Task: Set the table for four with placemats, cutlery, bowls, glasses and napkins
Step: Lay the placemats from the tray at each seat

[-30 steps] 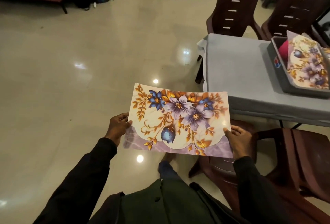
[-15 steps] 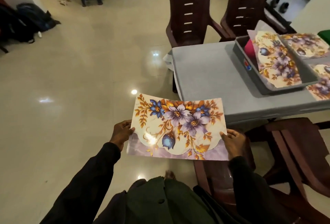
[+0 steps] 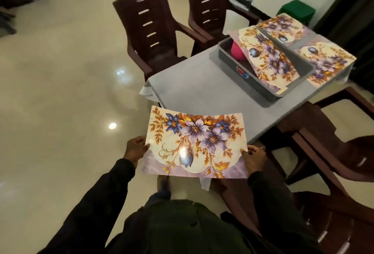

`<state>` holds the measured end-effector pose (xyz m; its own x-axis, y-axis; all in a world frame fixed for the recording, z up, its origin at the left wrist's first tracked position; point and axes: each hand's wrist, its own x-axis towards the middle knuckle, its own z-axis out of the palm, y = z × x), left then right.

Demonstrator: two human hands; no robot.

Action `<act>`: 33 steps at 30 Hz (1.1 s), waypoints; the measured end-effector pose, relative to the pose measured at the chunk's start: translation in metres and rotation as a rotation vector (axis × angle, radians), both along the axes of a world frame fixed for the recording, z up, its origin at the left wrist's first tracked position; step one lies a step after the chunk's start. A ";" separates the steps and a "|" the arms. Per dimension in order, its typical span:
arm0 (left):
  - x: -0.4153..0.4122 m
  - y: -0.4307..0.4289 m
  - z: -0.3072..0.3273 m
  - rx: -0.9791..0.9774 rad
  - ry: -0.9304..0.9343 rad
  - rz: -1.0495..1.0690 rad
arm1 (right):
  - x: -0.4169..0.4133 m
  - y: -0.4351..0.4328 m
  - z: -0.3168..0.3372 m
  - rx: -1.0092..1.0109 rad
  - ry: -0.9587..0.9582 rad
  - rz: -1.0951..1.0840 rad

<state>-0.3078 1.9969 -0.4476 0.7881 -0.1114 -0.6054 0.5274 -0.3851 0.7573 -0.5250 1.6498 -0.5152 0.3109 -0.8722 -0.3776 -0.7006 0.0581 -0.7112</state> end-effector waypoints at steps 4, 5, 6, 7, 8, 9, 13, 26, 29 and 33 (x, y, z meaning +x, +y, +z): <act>0.074 -0.014 -0.012 0.033 0.027 -0.123 | 0.025 0.011 -0.009 -0.037 0.053 -0.094; 0.091 -0.018 -0.014 0.046 0.038 -0.152 | 0.032 0.017 -0.008 -0.025 0.059 -0.118; 0.108 -0.022 -0.016 0.054 0.038 -0.184 | 0.039 0.024 -0.006 -0.014 0.061 -0.143; 0.121 -0.026 -0.019 0.057 0.037 -0.210 | 0.044 0.030 -0.003 -0.018 0.064 -0.162; 0.135 -0.031 -0.022 0.058 0.042 -0.249 | 0.049 0.034 -0.003 -0.030 0.060 -0.183; 0.148 -0.036 -0.025 0.069 0.044 -0.284 | 0.056 0.037 -0.002 -0.033 0.057 -0.209; 0.187 -0.055 -0.033 0.098 0.018 -0.369 | 0.072 0.042 -0.004 -0.031 0.047 -0.271; 0.238 -0.128 -0.035 0.170 -0.130 -0.499 | 0.097 0.022 -0.022 0.058 0.042 -0.263; 0.246 -0.145 -0.036 0.178 -0.138 -0.493 | 0.098 0.019 -0.025 0.011 0.084 -0.178; 0.261 -0.159 -0.042 0.204 -0.141 -0.522 | 0.095 0.012 -0.041 -0.096 0.197 -0.059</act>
